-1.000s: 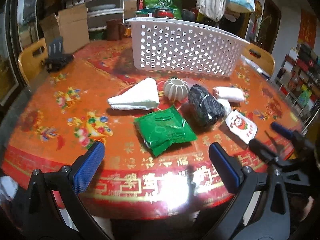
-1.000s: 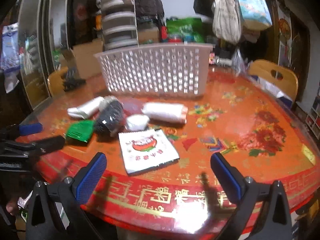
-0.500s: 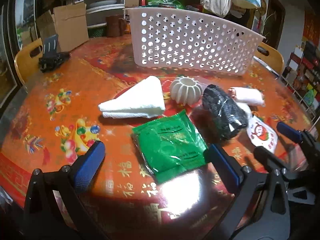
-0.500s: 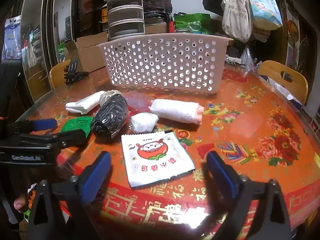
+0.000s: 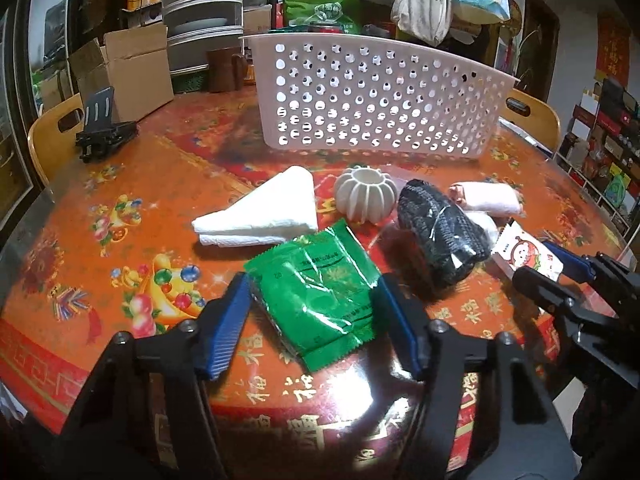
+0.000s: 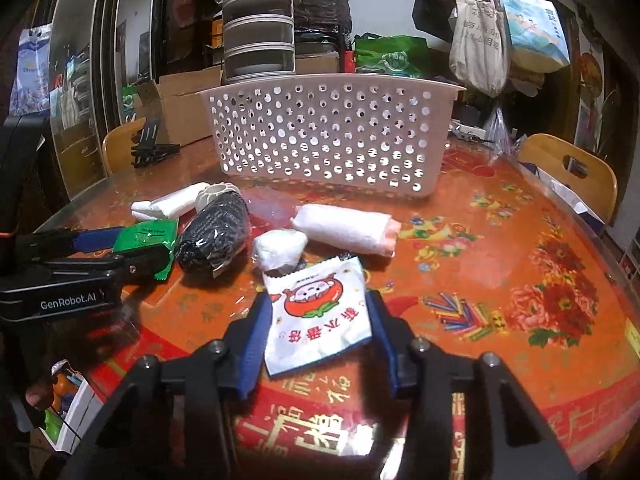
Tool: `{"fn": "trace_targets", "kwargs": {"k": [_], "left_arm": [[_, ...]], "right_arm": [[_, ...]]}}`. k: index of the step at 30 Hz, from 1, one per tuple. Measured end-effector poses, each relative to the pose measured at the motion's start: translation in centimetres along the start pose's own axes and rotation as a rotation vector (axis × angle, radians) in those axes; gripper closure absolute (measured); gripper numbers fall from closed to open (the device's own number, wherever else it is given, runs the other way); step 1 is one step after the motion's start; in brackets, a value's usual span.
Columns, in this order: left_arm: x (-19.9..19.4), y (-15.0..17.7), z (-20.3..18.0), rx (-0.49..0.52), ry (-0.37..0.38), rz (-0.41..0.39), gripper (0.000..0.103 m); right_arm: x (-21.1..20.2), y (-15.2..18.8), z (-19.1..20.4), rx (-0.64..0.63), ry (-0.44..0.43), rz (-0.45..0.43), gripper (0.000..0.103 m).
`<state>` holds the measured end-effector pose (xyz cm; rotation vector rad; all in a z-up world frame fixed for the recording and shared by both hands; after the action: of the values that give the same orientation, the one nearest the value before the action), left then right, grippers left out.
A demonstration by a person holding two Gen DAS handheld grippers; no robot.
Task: Organize soft objects
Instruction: 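Grasp the green packet with the left tool while the right tool grasps the white cartoon card, then lift and carry the green packet and cartoon card over the white basket with both tools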
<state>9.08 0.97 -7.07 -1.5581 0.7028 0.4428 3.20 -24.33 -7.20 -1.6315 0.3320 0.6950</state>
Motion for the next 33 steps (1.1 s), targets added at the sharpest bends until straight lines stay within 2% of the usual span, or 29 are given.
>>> {"fn": "trace_targets", "kwargs": {"k": [3,5,7,8,9,10,14,21,23,25,33], "left_arm": [[-0.4,0.1,0.0,0.012,-0.004,-0.019,0.049],[-0.7,0.2,0.1,0.013,-0.002,-0.032,0.056],[-1.0,0.2,0.1,0.017,0.0,-0.039,0.059],[-1.2,0.2,0.0,0.021,-0.001,-0.041,0.062],[-1.3,0.2,0.0,0.024,0.001,-0.048,0.065],[-1.5,0.2,0.0,0.026,0.004,-0.058,0.069],[-2.0,0.2,-0.1,0.031,0.021,-0.071,0.074],[-2.8,0.3,-0.2,0.032,0.046,-0.092,0.076],[-3.1,0.2,-0.2,0.028,0.053,-0.097,0.081],[-3.2,0.1,-0.2,0.022,0.068,-0.098,0.081],[-3.7,-0.4,-0.5,0.033,0.073,-0.107,0.085]], "right_arm": [[0.0,0.0,-0.1,0.0,-0.005,-0.002,0.065],[-0.1,0.0,-0.1,0.005,-0.021,-0.003,0.076],[-0.2,0.0,-0.3,0.009,-0.026,-0.003,0.08],[-0.3,0.0,-0.4,0.017,-0.026,-0.005,0.091],[-0.3,0.0,-0.5,0.024,-0.029,-0.005,0.097],[-0.3,0.0,-0.7,0.034,-0.041,-0.002,0.097],[-0.4,0.1,-0.8,0.042,-0.048,-0.004,0.097],[-1.1,-0.1,-0.8,0.05,-0.063,-0.021,0.097],[-1.3,-0.3,-0.9,0.051,-0.066,-0.026,0.097],[-1.5,-0.4,-1.0,0.051,-0.066,-0.032,0.097],[-2.2,-1.1,-1.2,0.052,-0.067,-0.048,0.097]]}}
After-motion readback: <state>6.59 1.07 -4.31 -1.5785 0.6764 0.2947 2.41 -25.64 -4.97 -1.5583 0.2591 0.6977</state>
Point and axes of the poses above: each gripper's, at about its wrist camera, not at the fingertips, and x roughly the way its jaws point, z to its left, y to its underside, the point moved 1 cm from there along x, roughly the way its jaws point, and after that the axes turned 6 degrees about y, right-handed, at the moved point
